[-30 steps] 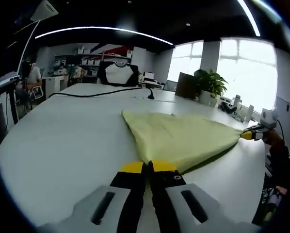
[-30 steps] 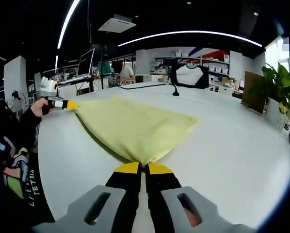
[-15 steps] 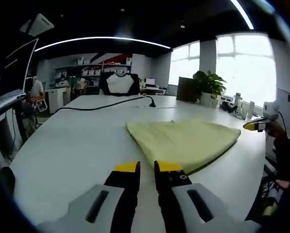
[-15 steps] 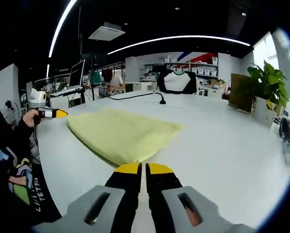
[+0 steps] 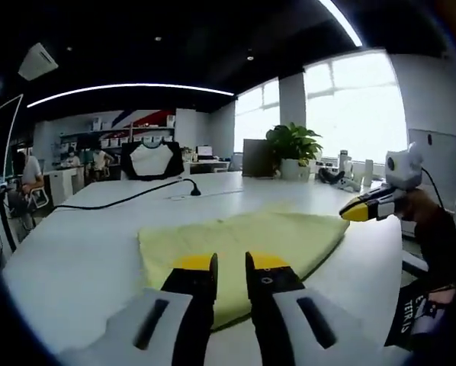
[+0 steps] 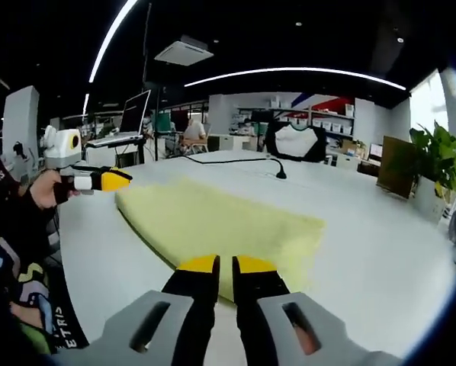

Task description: Fold the garment on the visible template until the final outline fits inside the template.

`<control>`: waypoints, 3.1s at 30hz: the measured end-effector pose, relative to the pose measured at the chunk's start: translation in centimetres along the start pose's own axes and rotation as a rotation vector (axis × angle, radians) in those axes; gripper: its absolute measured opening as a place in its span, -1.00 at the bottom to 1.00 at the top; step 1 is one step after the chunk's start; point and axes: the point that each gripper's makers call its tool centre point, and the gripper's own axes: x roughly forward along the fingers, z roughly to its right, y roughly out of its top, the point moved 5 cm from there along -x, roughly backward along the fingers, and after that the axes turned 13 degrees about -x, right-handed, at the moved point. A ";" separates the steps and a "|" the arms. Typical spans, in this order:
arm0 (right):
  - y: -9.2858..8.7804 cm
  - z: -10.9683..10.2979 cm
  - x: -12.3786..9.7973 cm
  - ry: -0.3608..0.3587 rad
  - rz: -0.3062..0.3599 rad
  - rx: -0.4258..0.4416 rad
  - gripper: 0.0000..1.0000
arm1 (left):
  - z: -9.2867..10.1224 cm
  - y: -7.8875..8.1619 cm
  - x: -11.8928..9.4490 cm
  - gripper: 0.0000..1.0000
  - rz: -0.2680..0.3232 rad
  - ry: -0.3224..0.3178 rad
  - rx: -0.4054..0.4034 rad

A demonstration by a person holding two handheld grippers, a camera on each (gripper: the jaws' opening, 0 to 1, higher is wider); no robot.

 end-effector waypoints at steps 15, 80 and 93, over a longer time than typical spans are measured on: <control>1.6 -4.1 6.4 0.074 0.015 -0.070 -1.00 | 3.4 -2.5 4.3 -0.98 -0.205 -0.107 -0.020; -4.9 4.5 2.4 -0.190 -0.104 0.004 -1.00 | -8.2 -2.9 -0.4 -0.99 -0.145 0.293 -0.034; -1.0 4.6 -3.6 -0.389 0.021 -0.018 -1.00 | -6.2 2.2 -5.3 -0.93 0.069 0.339 0.060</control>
